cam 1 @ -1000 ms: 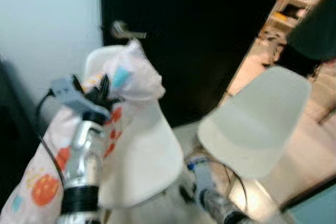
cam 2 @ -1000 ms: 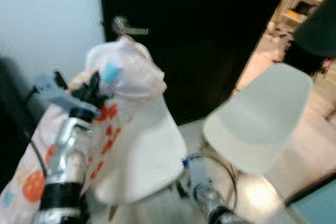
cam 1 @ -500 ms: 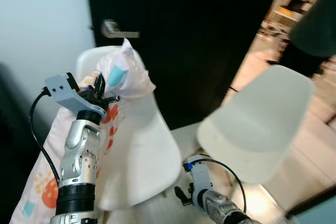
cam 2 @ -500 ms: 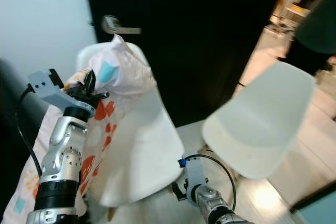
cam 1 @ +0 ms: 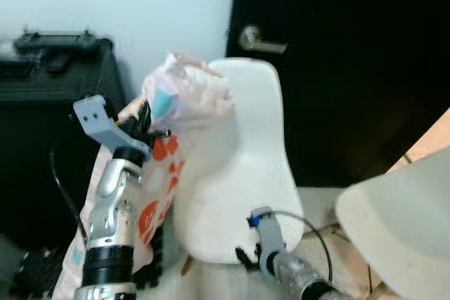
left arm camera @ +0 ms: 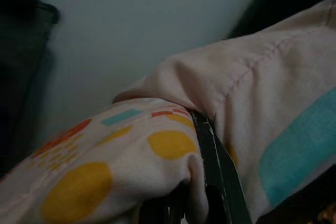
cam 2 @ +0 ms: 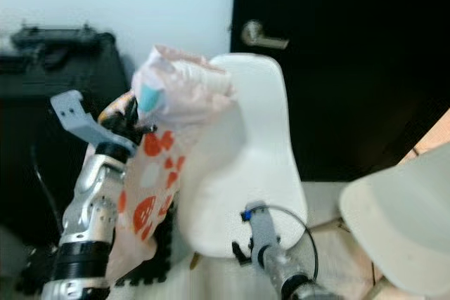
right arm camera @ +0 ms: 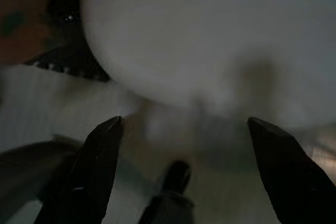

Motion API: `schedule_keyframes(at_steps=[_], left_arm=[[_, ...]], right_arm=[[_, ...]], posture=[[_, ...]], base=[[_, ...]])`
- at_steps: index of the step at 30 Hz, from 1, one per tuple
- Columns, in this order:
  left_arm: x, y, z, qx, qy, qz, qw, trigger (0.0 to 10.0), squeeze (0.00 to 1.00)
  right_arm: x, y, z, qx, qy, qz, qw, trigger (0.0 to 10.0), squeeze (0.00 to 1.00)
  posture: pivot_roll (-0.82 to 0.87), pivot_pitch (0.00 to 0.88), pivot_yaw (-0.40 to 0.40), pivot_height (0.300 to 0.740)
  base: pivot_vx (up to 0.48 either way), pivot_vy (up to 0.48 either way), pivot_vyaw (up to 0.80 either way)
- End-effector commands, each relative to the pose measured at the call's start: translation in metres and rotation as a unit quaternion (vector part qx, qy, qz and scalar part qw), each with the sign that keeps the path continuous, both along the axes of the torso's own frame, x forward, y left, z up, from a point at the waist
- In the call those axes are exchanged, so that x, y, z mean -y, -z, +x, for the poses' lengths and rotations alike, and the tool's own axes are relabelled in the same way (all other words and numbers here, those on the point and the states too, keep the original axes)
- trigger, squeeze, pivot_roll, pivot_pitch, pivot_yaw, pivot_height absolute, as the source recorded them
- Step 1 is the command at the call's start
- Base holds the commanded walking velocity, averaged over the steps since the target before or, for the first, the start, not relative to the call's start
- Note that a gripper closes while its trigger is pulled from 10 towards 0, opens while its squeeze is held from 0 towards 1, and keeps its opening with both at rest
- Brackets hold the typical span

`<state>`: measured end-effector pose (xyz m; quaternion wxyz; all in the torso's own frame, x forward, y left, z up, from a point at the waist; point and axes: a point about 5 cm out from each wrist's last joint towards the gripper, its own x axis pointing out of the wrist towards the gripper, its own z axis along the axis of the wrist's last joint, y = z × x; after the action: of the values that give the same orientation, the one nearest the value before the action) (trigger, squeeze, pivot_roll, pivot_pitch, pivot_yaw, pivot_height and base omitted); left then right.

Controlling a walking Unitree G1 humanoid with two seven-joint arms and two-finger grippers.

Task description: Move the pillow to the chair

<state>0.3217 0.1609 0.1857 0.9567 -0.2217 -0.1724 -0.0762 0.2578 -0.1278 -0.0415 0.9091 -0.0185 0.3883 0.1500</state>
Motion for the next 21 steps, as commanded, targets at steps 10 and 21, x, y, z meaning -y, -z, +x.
schedule_keyframes(at_steps=[10,21], left_arm=[[0.002,-0.021,-0.003,0.045,0.009,0.032,0.998,10.0,0.00],[0.011,-0.029,-0.003,0.062,0.035,0.028,0.997,10.0,0.00]], right_arm=[[0.002,0.004,-0.004,-0.008,0.004,-0.016,1.000,10.0,0.00],[0.003,0.003,-0.003,-0.006,0.008,-0.021,1.000,10.0,0.00]], posture=[[0.07,0.036,-0.111,0.740],[0.07,0.031,-0.108,0.740]], base=[[0.000,-0.169,0.00],[0.000,-0.123,0.00]])
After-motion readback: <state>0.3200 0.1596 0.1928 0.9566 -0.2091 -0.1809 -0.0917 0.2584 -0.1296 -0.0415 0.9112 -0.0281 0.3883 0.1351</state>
